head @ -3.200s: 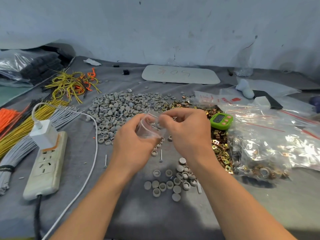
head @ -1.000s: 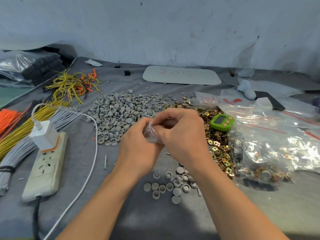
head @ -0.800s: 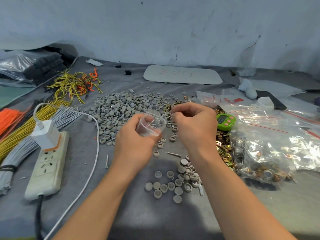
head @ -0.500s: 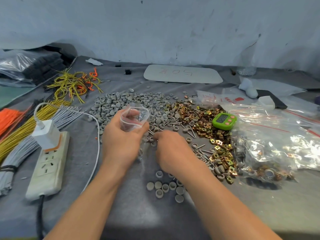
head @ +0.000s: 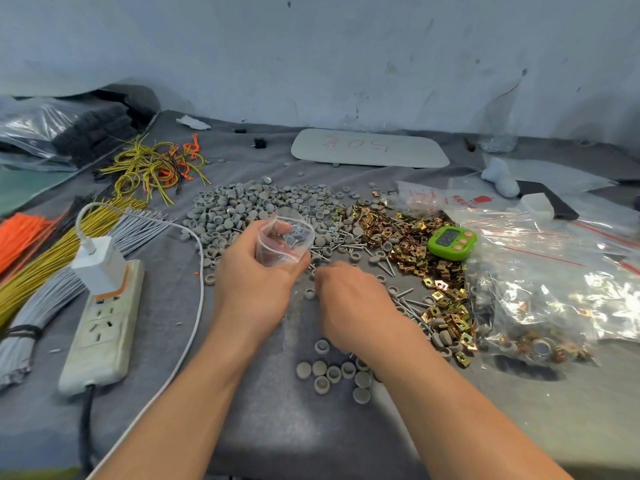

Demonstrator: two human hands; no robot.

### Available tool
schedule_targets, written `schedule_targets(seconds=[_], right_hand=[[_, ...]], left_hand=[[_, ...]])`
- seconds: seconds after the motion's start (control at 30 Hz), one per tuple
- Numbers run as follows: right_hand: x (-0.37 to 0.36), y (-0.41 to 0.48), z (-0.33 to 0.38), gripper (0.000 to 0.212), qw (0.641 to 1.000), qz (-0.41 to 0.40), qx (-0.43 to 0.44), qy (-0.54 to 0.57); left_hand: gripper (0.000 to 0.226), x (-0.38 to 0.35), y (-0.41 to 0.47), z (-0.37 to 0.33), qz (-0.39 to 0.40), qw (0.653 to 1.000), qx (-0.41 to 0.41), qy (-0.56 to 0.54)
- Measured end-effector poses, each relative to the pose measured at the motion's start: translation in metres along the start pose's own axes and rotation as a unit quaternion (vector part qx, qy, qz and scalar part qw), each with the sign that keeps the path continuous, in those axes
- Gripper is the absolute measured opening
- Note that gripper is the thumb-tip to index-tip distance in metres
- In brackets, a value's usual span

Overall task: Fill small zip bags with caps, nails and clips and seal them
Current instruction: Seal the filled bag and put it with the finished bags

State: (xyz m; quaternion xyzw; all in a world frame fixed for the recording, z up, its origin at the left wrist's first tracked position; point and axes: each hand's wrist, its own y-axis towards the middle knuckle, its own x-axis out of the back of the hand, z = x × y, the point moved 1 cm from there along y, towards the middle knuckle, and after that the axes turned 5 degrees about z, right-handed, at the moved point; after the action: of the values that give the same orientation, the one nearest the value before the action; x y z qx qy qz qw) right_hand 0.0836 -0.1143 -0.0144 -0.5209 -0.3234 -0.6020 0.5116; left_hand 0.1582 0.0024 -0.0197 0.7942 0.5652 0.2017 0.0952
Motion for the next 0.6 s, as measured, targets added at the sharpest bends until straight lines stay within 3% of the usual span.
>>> schedule_targets(seconds=[0.13, 0.47, 0.6], right_hand=[[0.002, -0.001, 0.001, 0.037, 1.0, 0.001, -0.007, -0.018], [0.008, -0.009, -0.008, 0.025, 1.0, 0.011, 0.007, 0.016], [0.015, -0.014, -0.007, 0.023, 0.999, -0.038, -0.017, 0.016]], left_hand=[[0.03, 0.002, 0.0, -0.001, 0.001, 1.0, 0.01, 0.002], [0.028, -0.002, -0.002, -0.005, 0.003, 0.999, 0.042, 0.014], [0.031, -0.001, -0.003, -0.004, 0.003, 0.999, 0.04, 0.034]])
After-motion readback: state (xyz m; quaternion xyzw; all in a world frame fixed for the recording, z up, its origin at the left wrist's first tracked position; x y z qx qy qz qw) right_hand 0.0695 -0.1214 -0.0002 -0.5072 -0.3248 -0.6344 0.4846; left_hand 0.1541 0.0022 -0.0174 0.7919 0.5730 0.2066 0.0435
